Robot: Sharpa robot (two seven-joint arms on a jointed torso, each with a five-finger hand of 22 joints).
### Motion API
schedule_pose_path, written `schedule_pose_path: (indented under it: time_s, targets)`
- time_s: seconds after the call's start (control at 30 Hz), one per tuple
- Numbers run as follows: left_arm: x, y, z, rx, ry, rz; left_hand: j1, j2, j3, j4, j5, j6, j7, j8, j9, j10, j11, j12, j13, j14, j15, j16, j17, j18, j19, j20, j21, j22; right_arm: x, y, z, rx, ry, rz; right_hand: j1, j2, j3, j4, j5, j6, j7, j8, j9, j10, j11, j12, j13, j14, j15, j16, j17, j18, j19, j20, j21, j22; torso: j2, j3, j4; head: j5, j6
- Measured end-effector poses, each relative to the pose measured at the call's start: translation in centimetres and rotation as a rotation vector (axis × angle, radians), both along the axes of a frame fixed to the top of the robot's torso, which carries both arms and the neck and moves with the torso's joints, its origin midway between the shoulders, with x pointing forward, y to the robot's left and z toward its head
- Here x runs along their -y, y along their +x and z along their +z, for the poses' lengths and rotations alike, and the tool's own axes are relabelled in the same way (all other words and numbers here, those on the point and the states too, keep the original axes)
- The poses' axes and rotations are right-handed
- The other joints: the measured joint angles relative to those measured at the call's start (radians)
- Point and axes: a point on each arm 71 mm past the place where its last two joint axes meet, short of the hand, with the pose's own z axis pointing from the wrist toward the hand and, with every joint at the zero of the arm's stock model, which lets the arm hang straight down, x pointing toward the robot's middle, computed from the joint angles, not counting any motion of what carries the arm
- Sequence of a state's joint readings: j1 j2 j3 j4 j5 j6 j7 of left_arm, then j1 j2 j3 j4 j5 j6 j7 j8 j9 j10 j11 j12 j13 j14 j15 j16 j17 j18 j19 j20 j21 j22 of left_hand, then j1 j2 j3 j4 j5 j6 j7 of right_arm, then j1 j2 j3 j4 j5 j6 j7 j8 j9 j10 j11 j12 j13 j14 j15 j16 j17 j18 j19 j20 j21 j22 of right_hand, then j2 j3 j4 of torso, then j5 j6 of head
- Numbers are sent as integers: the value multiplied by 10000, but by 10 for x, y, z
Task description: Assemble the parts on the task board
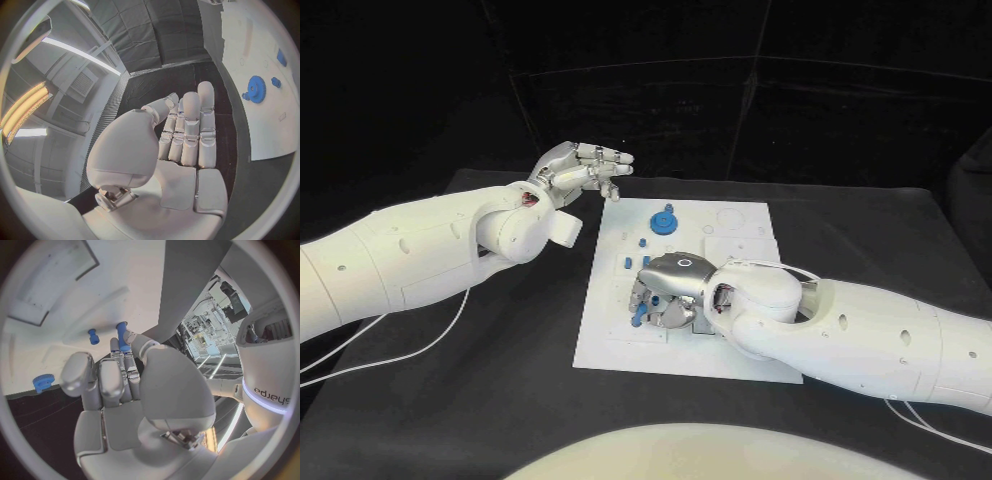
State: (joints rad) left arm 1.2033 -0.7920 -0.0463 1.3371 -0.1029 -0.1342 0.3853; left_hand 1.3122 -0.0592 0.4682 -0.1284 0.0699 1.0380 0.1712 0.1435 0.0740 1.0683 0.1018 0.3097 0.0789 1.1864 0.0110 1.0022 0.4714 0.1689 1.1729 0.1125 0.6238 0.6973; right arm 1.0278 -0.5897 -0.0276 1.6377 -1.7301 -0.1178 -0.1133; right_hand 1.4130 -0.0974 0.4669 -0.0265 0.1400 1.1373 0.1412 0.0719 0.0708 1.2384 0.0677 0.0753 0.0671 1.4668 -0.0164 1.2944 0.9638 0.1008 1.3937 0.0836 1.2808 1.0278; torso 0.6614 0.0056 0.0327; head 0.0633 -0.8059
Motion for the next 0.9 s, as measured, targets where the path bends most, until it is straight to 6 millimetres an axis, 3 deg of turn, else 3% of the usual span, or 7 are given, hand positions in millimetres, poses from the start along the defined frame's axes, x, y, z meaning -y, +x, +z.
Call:
schedule_pose_path:
  time_s: [0.33,0.73,0.9]
  targets:
    - [1,0,0,-3,-1,-8,0,0,0,0,0,0,0,0,0,0,0,0,0,-35,35,0,-10,-1,0,0,0,0,-5,-1,-2,-19,-192,130,-60,-60,-1,0,0,0,0,-4,6,-1,0,0,17,0,0,0,-33,0,0,0,0,-30,-1,-4,-1,-27,-17]
    - [0,0,0,-16,7,-1,0,0,0,1,0,0,0,0,0,0,0,0,-9,-35,35,0,-9,-1,0,0,0,-8,-7,-2,-4,23,-121,162,-873,-685,-351,235,62,-681,117,-61,-59,-548,180,-115,-41,0,76,0,-175,-1,-72,72,-59,-160,-1,-12,4,-9,-20]
    - [0,0,0,-25,12,2,0,0,0,0,0,0,0,0,0,0,0,0,-8,-35,35,0,-9,-1,0,0,0,-8,-7,-2,-3,106,24,126,-1012,-824,-667,310,61,-992,102,-61,-59,-709,193,-115,-41,0,76,-48,-246,0,-109,109,-110,-236,-1,-10,4,-8,-28]
